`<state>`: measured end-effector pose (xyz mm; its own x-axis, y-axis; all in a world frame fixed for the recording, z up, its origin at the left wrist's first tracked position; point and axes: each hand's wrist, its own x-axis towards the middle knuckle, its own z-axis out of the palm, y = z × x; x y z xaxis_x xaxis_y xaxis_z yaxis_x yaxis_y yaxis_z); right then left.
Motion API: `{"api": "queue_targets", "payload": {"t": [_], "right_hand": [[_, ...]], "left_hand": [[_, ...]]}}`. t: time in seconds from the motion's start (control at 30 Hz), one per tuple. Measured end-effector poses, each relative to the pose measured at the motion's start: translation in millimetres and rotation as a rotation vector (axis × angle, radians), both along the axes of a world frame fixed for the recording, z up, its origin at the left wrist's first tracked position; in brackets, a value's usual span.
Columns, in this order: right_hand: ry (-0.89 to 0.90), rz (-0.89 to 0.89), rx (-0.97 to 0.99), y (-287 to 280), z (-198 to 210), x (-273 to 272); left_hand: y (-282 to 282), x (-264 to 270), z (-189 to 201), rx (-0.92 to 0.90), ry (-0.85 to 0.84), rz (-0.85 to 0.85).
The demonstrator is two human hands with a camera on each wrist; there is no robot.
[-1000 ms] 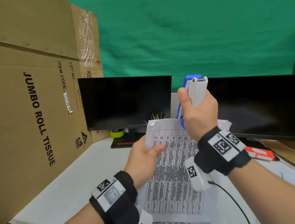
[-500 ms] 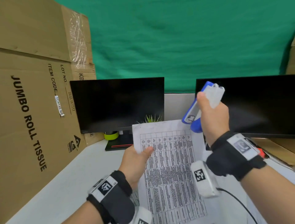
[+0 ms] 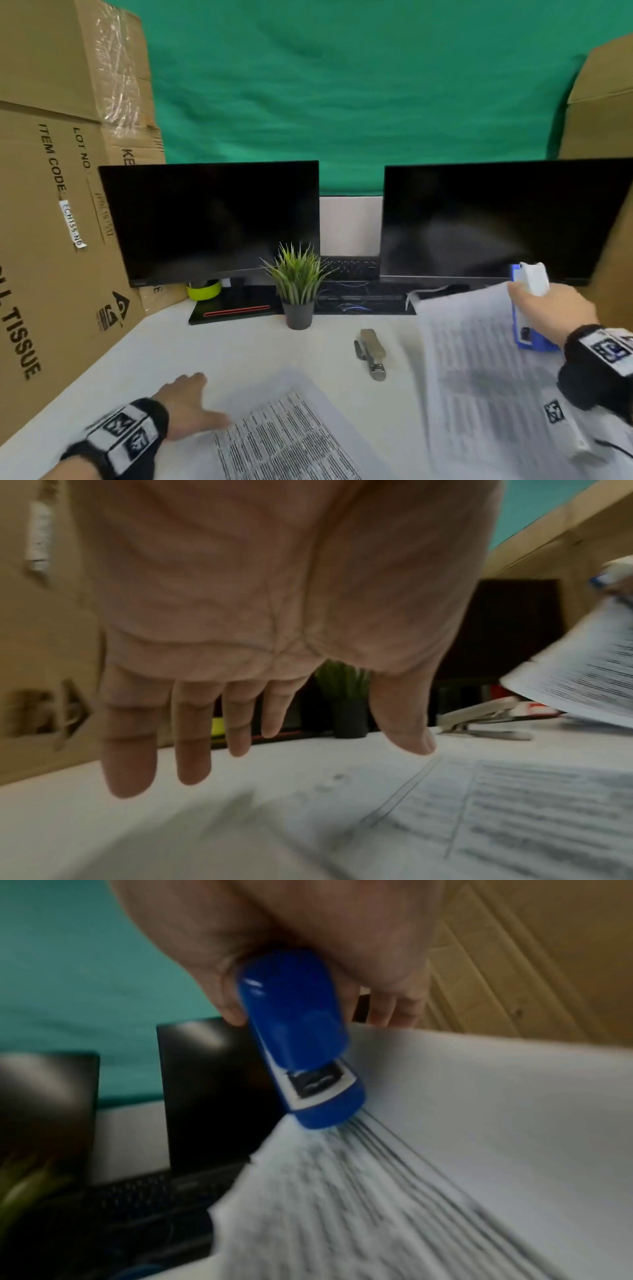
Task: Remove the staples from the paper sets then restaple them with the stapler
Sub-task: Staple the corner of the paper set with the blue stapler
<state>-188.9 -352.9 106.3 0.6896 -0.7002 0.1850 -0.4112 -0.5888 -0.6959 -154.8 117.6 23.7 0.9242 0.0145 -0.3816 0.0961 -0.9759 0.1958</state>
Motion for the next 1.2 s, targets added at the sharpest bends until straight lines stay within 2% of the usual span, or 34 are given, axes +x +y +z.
{"api": "queue_targets", "payload": {"t": [0.03,0.07,0.1,0.17,0.27,0.37,0.47,0.53,0.6,0.67,0.73,0.8,0.9,1.1,1.2], "right_hand": [[0.055,-0.053,-0.091,-1,-4,1],[0.031,-0.045,-0.119,4,-9,4],[-0.025,0.032,-0.103,15,-16,8],[-0.097,0.328,0.049,57,-31,12],[0.081,0.714,0.267,134,-69,14],[0.177,0.938,0.313,191,-110,19],[0.156,0.928,0.322,213,-123,26],[0.152,0.901,0.339,218,-127,29],[0.138,0.894,0.337,219,-129,31],[0.123,0.887,0.336,219,-131,32],[0.099,0.874,0.429,216,-130,35],[0.081,0.877,0.523,208,-127,37],[0.021,0.898,0.538,199,-111,35],[-0.374,0.844,0.438,200,-46,27],[-0.466,0.768,0.463,202,-40,19]], "left_hand": [[7,2,-4,0.049,0.009,0.014],[11,4,-6,0.056,0.016,0.027],[13,6,-8,0.046,0.026,0.035],[11,9,-12,0.044,0.064,0.019],[3,16,-20,0.101,0.094,-0.024],[-1,19,-26,0.052,0.075,0.026],[-1,20,-28,-0.071,0.044,0.088],[2,19,-31,-0.239,0.003,0.152],[0,18,-29,-0.582,-0.021,0.217],[-6,10,-22,-0.955,-0.123,0.283],[-16,-1,-9,-1.185,-0.264,0.322],[-24,-11,6,-1.229,-0.376,0.268],[-27,-20,33,-1.258,-0.504,0.180],[-35,-24,84,-1.315,-0.851,0.084],[-46,-24,86,-1.288,-0.959,0.123]]}}
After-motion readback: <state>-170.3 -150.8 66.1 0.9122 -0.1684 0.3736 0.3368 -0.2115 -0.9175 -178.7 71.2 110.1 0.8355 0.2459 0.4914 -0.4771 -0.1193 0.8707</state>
